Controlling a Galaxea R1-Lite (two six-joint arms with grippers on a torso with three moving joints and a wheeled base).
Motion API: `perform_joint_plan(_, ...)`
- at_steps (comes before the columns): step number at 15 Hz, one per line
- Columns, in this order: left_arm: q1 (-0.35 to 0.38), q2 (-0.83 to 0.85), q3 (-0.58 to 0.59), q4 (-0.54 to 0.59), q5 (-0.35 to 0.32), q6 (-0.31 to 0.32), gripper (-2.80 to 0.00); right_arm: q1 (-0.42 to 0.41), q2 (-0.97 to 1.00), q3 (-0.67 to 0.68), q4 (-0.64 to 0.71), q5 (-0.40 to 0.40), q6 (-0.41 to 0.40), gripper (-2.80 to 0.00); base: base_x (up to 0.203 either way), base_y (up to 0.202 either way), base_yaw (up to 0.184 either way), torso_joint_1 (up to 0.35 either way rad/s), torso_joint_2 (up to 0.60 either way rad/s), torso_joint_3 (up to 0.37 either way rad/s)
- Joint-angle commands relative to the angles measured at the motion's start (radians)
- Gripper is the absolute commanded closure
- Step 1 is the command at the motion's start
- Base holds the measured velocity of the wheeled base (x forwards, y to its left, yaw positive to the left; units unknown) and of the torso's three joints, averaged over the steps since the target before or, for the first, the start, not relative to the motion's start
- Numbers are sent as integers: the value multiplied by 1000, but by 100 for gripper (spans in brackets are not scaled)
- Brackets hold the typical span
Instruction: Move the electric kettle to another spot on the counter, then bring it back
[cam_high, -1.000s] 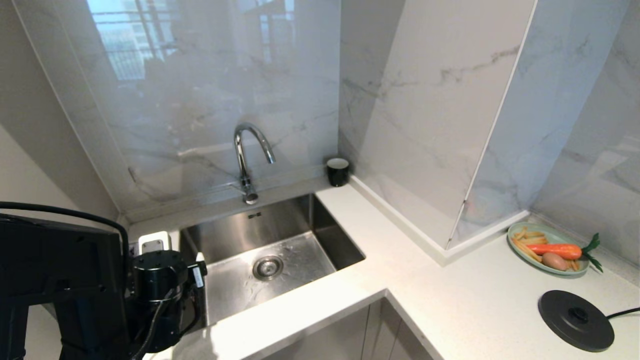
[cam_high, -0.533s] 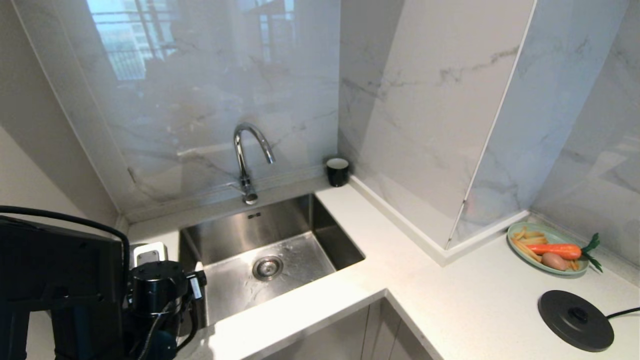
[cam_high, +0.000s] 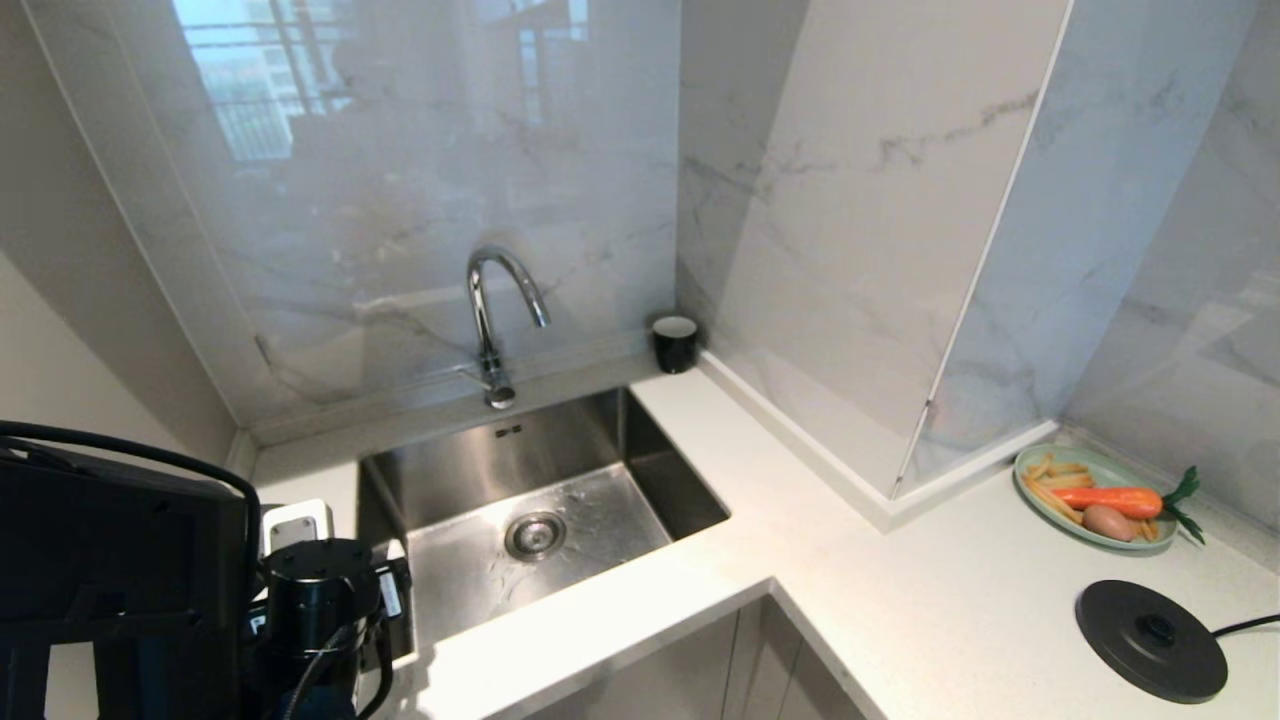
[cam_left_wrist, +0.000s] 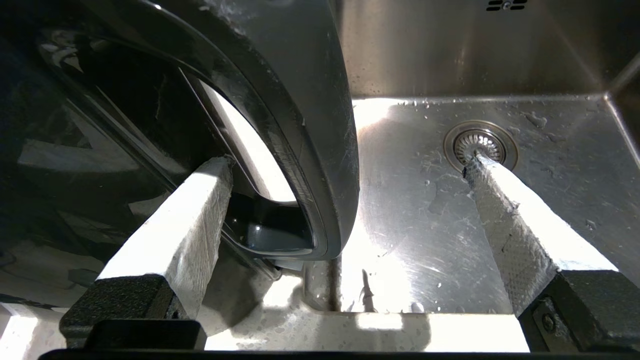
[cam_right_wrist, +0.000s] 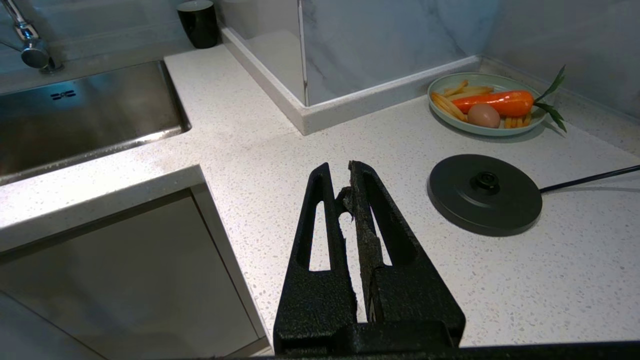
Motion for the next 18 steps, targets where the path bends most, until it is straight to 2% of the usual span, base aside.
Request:
perform_joint_plan(1, -2, -7, 4, -10, 0, -8, -280, 0, 0, 0, 0, 0, 0, 0, 0, 0, 0, 0, 0, 0)
perform_joint_plan(6, 1, -12, 11, -10, -11, -55, -280, 0, 0, 0, 0, 0, 0, 0, 0, 0, 0, 0, 0, 0)
perform_joint_plan(13, -2, -71, 13, -10, -3, -42, -280, 0, 0, 0, 0, 0, 0, 0, 0, 0, 0, 0, 0, 0)
perform_joint_plan(18, -43, -69, 39, -10, -6, -47, -280, 0, 0, 0, 0, 0, 0, 0, 0, 0, 0, 0, 0, 0)
